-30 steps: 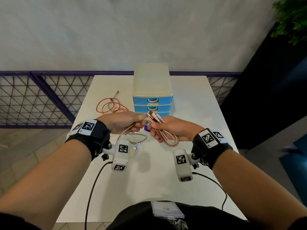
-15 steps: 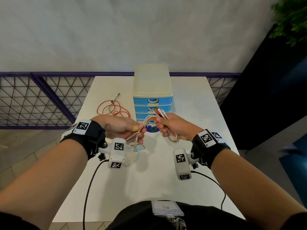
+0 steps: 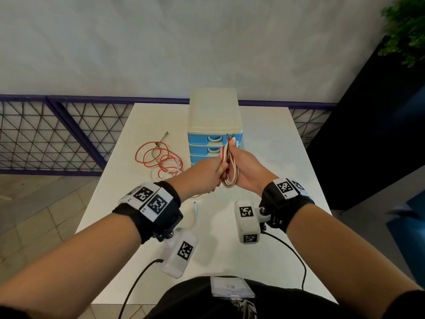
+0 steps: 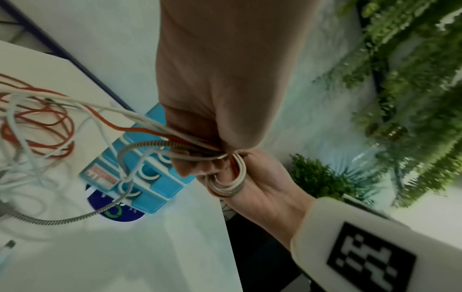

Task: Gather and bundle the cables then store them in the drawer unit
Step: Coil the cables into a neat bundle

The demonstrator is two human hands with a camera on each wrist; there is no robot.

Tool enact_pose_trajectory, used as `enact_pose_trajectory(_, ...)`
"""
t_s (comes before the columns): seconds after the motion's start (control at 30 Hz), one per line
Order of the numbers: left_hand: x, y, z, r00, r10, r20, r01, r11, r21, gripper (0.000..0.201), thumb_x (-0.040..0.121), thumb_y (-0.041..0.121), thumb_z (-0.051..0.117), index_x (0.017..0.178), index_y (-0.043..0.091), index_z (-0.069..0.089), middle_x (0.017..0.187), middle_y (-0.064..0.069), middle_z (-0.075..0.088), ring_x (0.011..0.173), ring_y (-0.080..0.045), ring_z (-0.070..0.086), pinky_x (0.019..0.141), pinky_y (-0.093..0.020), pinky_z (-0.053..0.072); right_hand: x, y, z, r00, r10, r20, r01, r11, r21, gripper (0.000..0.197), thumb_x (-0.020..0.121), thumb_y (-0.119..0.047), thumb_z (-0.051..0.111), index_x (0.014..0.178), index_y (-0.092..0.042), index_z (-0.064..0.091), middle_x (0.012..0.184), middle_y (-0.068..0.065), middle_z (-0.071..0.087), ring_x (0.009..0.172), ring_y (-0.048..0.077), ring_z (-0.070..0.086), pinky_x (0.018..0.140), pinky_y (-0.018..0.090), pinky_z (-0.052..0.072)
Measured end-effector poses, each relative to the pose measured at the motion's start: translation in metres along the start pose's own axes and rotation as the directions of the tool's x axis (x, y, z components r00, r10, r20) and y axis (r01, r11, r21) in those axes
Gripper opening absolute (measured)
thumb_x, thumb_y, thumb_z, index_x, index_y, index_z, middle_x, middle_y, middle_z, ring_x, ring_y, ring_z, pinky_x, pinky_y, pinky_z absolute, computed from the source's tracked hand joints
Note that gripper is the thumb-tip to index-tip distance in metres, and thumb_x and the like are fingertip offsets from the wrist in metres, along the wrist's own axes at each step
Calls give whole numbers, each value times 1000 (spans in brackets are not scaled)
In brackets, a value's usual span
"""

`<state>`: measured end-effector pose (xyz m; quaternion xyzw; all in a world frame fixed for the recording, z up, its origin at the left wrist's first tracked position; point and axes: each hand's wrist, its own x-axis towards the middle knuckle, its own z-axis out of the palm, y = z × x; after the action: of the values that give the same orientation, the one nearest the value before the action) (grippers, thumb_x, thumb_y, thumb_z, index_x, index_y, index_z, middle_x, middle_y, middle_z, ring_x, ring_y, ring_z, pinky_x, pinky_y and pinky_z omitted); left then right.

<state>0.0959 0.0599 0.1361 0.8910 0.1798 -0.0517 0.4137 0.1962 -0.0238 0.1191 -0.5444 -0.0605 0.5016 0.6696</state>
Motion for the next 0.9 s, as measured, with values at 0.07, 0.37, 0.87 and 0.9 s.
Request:
enact_pose_trajectory(0.07, 1, 2, 1, 999, 23, -25, -20, 991, 132, 28, 102, 30, 28, 102, 10, 49, 84, -8, 59, 67, -18, 56, 65, -32, 47, -4, -4, 1, 999, 18, 31, -18, 1000, 7, 52, 97, -57, 35, 86, -13, 60, 57, 2, 59, 43, 11, 55, 49, 26, 47)
enact_pose_trajectory(0.37, -3, 23, 1, 999, 21, 45, -34, 955, 295, 28, 100, 14, 34, 111, -1, 56, 99, -19, 64, 87, -32, 65, 67, -29, 44, -2, 0, 4, 998, -11, 60, 23, 978, -206, 31, 93, -28, 61, 116, -9, 54, 100, 23, 53, 84, 34, 58, 72, 42, 48)
enact_pose_trajectory(0.87, -6, -4, -2, 898, -91, 430, 75, 996, 54, 42, 103, 32, 26, 100, 9, 61, 75, 3, 65, 72, -8, 59, 75, -18, 42, 17, 5, 23, 947, -271, -170, 286, 956, 70, 25, 102, -28, 45, 81, -15, 43, 58, -2, 38, 44, 7, 41, 45, 24, 44)
enact_pose_trajectory(0.9, -7, -8, 0, 909, -70, 410, 63, 998, 31, 44, 103, 35, 25, 100, 10, 61, 82, -1, 66, 75, -8, 58, 78, -19, 42, 16, 4, 24, 947, -265, -182, 291, 946, 139, 26, 102, -28, 45, 80, -15, 43, 59, -2, 36, 45, 7, 39, 44, 23, 43)
